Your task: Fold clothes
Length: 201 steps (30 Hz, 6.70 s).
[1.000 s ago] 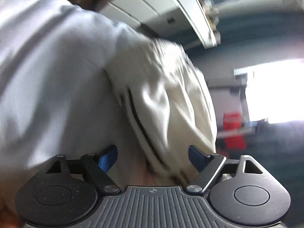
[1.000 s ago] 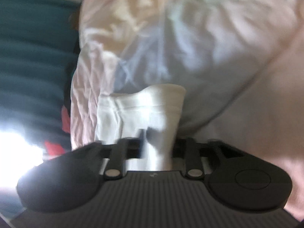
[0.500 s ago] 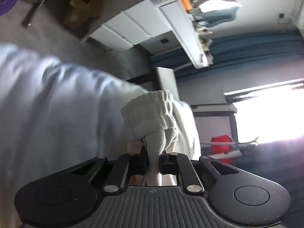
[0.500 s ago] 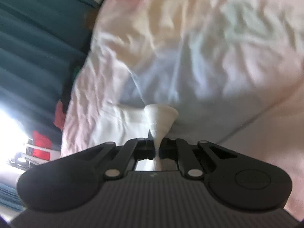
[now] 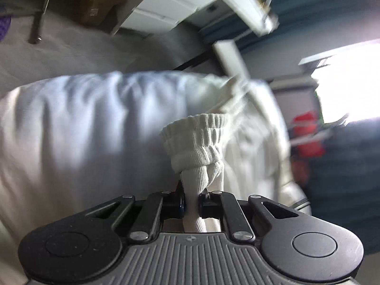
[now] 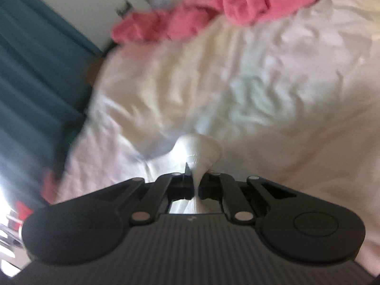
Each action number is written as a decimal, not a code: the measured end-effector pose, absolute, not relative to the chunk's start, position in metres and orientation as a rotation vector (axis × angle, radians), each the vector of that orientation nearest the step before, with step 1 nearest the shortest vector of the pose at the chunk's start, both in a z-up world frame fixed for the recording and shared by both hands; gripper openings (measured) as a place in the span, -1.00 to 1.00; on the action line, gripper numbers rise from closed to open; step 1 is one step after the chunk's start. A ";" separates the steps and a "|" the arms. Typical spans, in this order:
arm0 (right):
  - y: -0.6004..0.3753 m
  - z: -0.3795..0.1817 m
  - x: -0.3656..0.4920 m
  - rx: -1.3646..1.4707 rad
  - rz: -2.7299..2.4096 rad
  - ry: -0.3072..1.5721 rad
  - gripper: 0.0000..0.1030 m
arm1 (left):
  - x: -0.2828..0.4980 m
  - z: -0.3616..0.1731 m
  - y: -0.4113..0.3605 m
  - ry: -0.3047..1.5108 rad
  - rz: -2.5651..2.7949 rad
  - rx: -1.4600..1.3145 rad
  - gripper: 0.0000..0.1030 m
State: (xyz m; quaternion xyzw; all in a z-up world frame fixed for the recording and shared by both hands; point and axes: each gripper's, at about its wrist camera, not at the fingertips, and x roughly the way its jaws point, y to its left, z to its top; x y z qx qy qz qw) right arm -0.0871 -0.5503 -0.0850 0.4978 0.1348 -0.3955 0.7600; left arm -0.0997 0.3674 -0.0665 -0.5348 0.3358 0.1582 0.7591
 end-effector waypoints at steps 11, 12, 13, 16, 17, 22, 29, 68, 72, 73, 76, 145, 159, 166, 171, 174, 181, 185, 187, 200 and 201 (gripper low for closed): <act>-0.557 -0.099 -0.081 1.036 -0.903 0.439 -0.44 | -0.111 -0.016 0.365 0.818 0.267 -0.914 0.31; -0.557 -0.097 -0.077 1.014 -0.874 0.436 -0.43 | -0.112 -0.007 0.357 0.799 0.271 -0.860 0.36; -0.556 -0.095 -0.073 0.992 -0.845 0.433 -0.35 | -0.113 0.002 0.349 0.780 0.276 -0.803 0.49; -0.554 -0.090 -0.062 0.926 -0.757 0.422 0.40 | -0.094 0.034 0.307 0.711 0.254 -0.628 0.58; -0.553 -0.088 -0.058 0.904 -0.728 0.418 0.50 | -0.087 0.045 0.293 0.688 0.246 -0.569 0.61; -0.550 -0.078 -0.039 0.793 -0.584 0.399 0.51 | -0.061 0.065 0.200 0.630 0.084 -0.445 0.90; -0.547 -0.093 0.005 0.597 -0.439 0.506 0.48 | -0.006 0.037 0.064 0.641 -0.124 -0.312 0.96; -0.490 -0.072 0.025 0.437 -0.401 0.452 0.39 | 0.034 -0.070 0.012 0.688 -0.152 -0.150 0.97; -0.443 -0.052 0.031 0.391 -0.253 0.454 0.39 | 0.032 -0.067 0.016 0.679 -0.131 -0.150 0.97; -0.430 -0.048 0.032 0.384 -0.208 0.455 0.39 | 0.031 -0.065 0.017 0.674 -0.131 -0.153 0.97; -0.393 -0.037 0.032 0.381 -0.084 0.461 0.39 | 0.027 -0.059 0.020 0.659 -0.133 -0.162 0.97; -0.533 -0.114 0.096 1.032 -0.392 0.319 -0.88 | 0.110 -0.091 0.054 0.769 -0.337 -0.564 0.89; -0.568 -0.112 0.085 1.017 -0.427 0.233 -0.88 | 0.181 -0.143 0.079 0.851 -0.266 -1.071 -0.80; -0.566 -0.118 0.080 0.909 -0.528 0.321 -0.88 | 0.163 -0.129 0.072 0.883 -0.274 -0.877 -0.85; -0.569 -0.128 0.085 0.840 -0.531 0.430 -0.87 | 0.151 -0.121 0.046 0.846 -0.231 -0.585 -0.79; -0.561 -0.118 0.089 0.738 -0.533 0.466 -0.75 | 0.144 -0.107 0.029 0.816 -0.233 -0.441 -0.51; -0.536 -0.084 0.069 0.672 -0.577 0.495 -0.31 | 0.094 -0.069 0.009 0.744 -0.252 -0.223 0.32; -0.504 -0.046 0.045 0.593 -0.510 0.425 0.52 | 0.069 -0.048 -0.002 0.666 -0.211 -0.132 0.66; -0.486 -0.030 0.035 0.561 -0.442 0.414 0.53 | 0.058 -0.038 -0.005 0.641 -0.202 -0.107 0.70; -0.348 0.015 -0.031 0.297 -0.042 0.454 0.52 | -0.036 0.006 0.001 0.517 -0.142 -0.078 0.87; -0.344 0.015 -0.033 0.288 -0.034 0.452 0.52 | -0.041 0.007 0.002 0.512 -0.136 -0.076 0.87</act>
